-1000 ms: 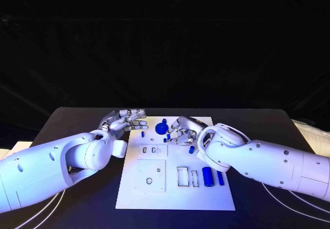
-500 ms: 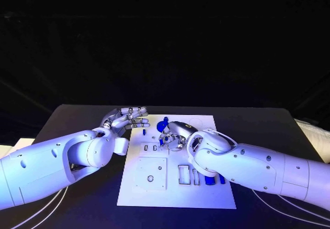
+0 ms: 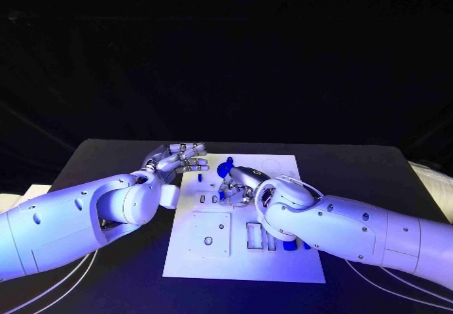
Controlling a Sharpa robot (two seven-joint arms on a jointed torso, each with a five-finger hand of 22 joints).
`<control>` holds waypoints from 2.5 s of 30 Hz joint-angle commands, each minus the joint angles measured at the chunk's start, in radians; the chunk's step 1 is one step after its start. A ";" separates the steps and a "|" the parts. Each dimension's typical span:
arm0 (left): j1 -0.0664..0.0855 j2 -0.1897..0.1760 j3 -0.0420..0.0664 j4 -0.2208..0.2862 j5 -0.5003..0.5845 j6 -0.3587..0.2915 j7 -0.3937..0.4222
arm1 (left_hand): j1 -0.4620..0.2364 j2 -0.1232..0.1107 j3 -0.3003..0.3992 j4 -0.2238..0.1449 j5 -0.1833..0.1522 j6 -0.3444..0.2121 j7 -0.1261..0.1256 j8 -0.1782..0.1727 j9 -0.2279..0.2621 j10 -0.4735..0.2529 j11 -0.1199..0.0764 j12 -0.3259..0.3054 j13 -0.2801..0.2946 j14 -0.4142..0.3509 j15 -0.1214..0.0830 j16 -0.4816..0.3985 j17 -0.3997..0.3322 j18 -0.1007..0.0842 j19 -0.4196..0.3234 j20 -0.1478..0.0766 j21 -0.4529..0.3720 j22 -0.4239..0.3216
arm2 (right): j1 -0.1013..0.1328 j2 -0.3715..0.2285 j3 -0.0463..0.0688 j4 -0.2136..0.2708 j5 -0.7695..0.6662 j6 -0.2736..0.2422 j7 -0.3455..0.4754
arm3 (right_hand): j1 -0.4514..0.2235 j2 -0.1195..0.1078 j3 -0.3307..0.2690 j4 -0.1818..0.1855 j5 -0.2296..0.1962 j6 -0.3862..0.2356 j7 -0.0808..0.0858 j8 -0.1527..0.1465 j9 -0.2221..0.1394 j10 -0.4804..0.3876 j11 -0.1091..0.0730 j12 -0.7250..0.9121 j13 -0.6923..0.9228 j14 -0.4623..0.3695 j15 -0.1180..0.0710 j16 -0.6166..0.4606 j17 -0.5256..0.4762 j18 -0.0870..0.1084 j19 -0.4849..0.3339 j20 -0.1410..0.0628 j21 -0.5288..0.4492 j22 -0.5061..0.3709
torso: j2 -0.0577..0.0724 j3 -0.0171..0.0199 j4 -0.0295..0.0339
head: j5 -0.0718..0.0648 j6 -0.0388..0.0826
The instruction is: Assemble the parts on the task board
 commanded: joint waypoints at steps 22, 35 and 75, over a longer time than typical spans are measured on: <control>0.001 0.000 0.001 0.005 0.004 0.021 0.005 | 0.004 -0.005 0.008 -0.001 -0.002 0.002 0.000 -0.007 -0.001 0.001 -0.002 -0.006 -0.001 0.005 -0.001 -0.007 0.002 0.017 -0.001 -0.001 0.005 0.002 | -0.004 0.003 -0.005 -0.010 -0.027 0.040 -0.008 | -0.035 -0.052 -0.004 -0.012 0.014 -0.075 0.031 -0.046 -0.014 -0.076 0.025 -0.096 -0.065 0.083 0.021 -0.012 0.169 -0.008 -0.019 0.014 -0.025 -0.033 | 0.000 0.0008 -0.0003 | -0.002 -0.007; 0.001 0.002 0.001 -0.002 0.003 0.025 -0.005 | 0.004 -0.006 0.009 -0.001 -0.002 0.002 0.000 -0.007 -0.001 0.001 -0.002 -0.006 -0.001 0.005 -0.001 -0.008 0.002 0.017 -0.001 -0.001 0.005 0.002 | -0.007 -0.005 -0.006 0.009 -0.032 -0.046 0.029 | -0.065 -0.090 -0.057 -0.001 0.018 -0.149 0.046 -0.055 -0.023 -0.152 0.041 -0.197 -0.154 0.076 0.036 -0.027 0.150 0.001 -0.043 0.030 -0.053 -0.080 | 0.000 0.0006 0.0002 | -0.003 -0.007; 0.137 0.109 -0.008 -0.164 -0.921 0.381 -0.791 | -0.347 -0.026 -0.131 0.186 -0.048 0.106 -0.124 0.237 0.141 0.180 -0.144 0.836 0.764 0.369 -0.147 1.380 1.238 -0.087 0.346 -0.138 1.007 1.023 | 0.150 -0.457 0.026 0.243 0.565 -0.193 0.468 | -0.025 -0.013 -0.115 0.033 0.039 -0.143 0.046 -0.034 -0.014 -0.147 0.040 -0.175 -0.166 0.071 0.035 -0.044 0.132 0.004 -0.047 0.030 -0.063 -0.094 | -0.040 0.0142 -0.0371 | 0.032 -0.016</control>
